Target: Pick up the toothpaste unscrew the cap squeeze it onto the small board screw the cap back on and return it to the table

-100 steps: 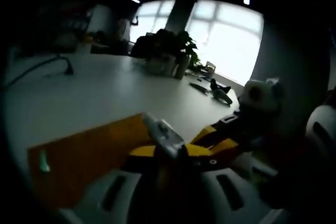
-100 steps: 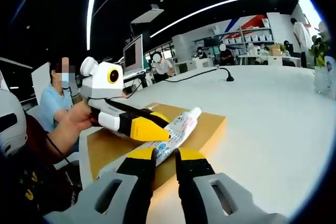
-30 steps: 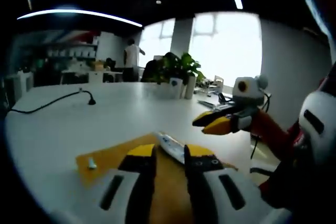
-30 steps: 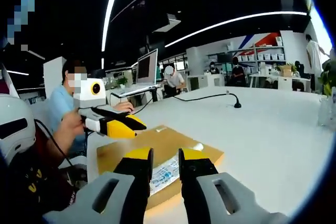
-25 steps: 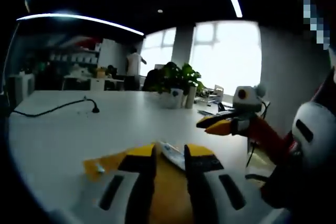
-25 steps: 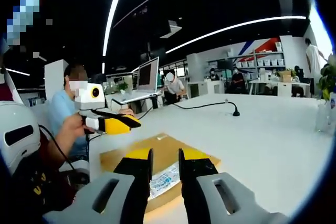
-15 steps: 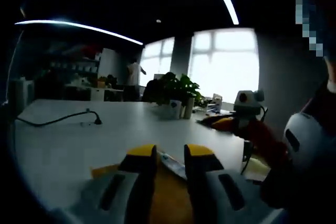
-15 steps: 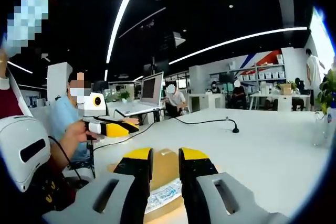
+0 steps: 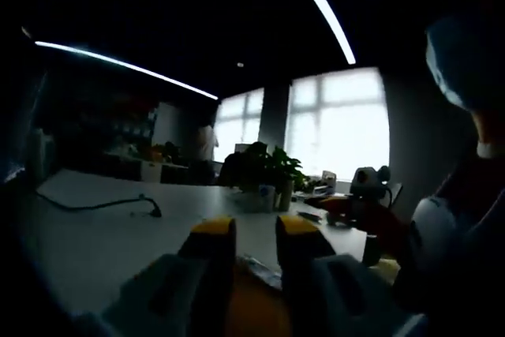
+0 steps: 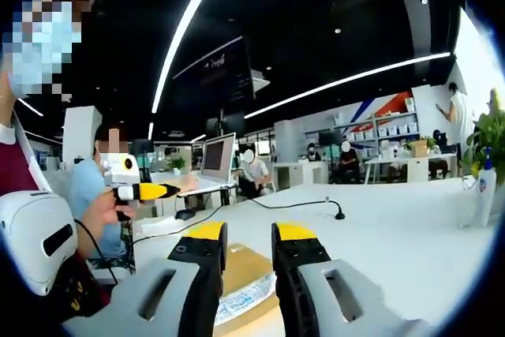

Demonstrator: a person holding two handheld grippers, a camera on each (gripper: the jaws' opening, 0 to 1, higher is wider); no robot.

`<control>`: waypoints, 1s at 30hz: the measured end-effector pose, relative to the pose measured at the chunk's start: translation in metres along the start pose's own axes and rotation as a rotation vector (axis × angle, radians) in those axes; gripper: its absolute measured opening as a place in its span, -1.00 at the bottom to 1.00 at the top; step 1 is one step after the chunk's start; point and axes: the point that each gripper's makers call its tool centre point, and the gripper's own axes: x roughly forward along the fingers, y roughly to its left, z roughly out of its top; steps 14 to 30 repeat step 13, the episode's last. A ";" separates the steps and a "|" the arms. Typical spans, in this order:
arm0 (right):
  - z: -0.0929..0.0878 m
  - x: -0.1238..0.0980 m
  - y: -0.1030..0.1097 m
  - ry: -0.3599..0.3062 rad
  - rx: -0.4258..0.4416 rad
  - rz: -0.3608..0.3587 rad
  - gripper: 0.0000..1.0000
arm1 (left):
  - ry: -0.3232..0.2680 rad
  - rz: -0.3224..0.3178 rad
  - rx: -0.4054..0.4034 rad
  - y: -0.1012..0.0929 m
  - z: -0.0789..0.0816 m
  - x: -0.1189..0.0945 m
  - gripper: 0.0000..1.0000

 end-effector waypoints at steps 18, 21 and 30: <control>0.005 -0.020 -0.021 -0.052 -0.050 -0.059 -0.57 | -0.067 0.058 -0.020 0.020 0.006 -0.019 -0.56; 0.005 -0.020 -0.021 -0.052 -0.050 -0.059 -0.57 | -0.067 0.058 -0.020 0.020 0.006 -0.019 -0.56; 0.005 -0.020 -0.021 -0.052 -0.050 -0.059 -0.57 | -0.067 0.058 -0.020 0.020 0.006 -0.019 -0.56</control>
